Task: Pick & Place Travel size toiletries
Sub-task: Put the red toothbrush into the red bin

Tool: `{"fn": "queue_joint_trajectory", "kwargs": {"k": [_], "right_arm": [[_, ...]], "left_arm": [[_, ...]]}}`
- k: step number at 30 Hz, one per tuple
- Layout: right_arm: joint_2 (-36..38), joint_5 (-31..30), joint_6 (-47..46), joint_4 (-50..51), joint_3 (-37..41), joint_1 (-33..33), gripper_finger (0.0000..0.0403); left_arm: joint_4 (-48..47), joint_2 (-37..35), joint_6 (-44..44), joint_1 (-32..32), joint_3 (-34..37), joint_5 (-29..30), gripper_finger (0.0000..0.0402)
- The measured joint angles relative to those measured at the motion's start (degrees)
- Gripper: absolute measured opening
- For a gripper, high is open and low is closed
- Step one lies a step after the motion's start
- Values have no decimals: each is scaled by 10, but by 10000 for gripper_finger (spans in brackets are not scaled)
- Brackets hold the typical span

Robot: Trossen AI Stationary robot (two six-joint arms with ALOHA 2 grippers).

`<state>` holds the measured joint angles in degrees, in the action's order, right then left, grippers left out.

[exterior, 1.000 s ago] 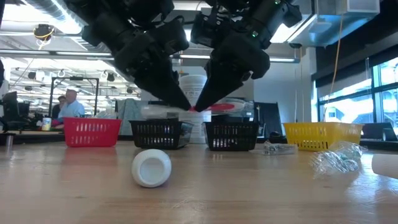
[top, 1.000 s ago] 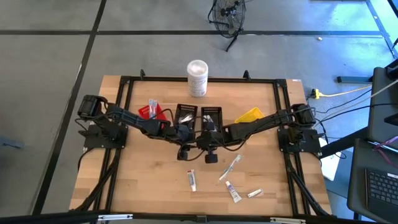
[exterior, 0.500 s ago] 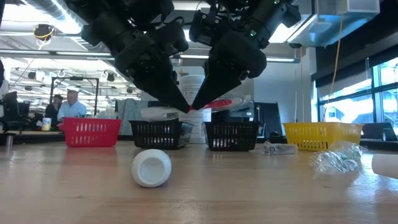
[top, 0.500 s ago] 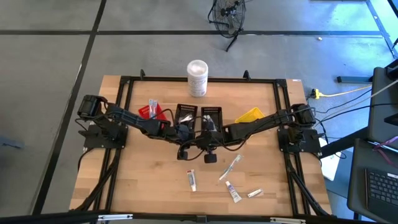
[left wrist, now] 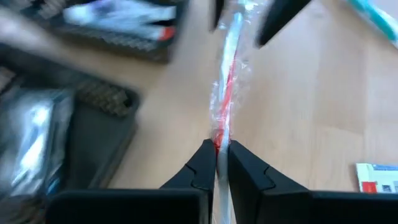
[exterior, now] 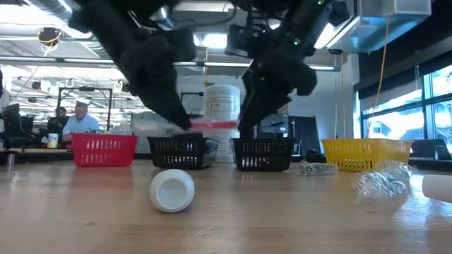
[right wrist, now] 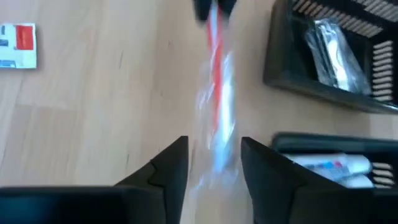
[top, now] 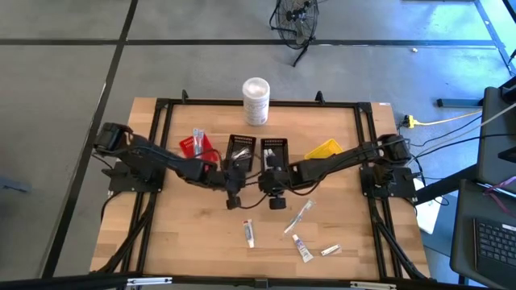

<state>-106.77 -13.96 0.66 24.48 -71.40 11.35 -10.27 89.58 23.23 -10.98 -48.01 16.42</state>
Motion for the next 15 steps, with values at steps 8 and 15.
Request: {"fn": "queue_joint_trajectory", "kwargs": {"k": [8,15], "right_arm": [[43,-3,-51,56,-1,0,166],[49,-32,-52,51,0,0,160]], "left_arm": [[-173,-115,201,-66,0,179,20],[-301,-160,414,-77,15,372,20]]}}
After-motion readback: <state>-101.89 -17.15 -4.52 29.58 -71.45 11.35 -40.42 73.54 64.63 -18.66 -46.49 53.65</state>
